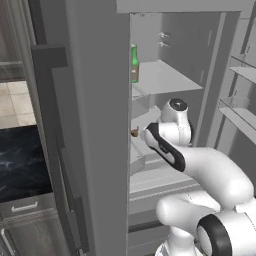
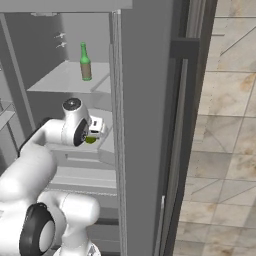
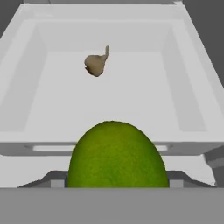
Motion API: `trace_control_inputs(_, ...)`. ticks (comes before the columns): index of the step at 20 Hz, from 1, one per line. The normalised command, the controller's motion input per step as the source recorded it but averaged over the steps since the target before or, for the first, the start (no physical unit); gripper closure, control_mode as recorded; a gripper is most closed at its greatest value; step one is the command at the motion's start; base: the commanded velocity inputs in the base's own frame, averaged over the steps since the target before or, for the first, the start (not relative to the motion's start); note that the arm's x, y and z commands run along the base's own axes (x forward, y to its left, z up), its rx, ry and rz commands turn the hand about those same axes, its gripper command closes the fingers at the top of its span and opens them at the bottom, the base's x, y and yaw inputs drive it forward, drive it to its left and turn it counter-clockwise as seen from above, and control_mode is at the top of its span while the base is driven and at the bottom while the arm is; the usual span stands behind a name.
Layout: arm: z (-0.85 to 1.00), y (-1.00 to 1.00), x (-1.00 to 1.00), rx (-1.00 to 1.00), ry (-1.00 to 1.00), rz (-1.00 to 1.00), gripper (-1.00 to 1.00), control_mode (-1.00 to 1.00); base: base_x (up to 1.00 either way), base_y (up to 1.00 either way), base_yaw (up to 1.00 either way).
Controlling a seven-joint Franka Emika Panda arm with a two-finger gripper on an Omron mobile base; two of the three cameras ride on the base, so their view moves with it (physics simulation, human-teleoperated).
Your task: Place the beer on the top shelf of the fridge to keep it out of children's reach, and place the lime and garlic on lower shelves for easy access.
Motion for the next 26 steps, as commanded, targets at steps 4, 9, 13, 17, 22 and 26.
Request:
trace_control_inputs(4, -0.32, 0.0, 0.49, 0.0, 0.0, 0.0, 1.0, -1.0, 0.0, 0.0, 0.0)
trace_control_inputs(9, -0.35, 0.0, 0.45, 0.0, 0.0, 0.0, 1.0, -1.0, 0.0, 0.0, 0.0)
trace_control_inputs(13, -0.35, 0.0, 0.41, 0.0, 0.0, 0.0, 1.0, -1.0, 0.0, 0.0, 0.0)
trace_control_inputs(17, -0.32, 0.0, 0.4, 0.0, 0.0, 0.0, 1.0, -1.0, 0.0, 0.0, 0.0)
trace_control_inputs(22, -0.28, 0.0, 0.43, 0.0, 0.0, 0.0, 1.0, -1.0, 0.0, 0.0, 0.0)
trace_control_inputs(26, -0.23, 0.0, 0.47, 0.0, 0.0, 0.0, 1.0, -1.0, 0.0, 0.0, 0.0)
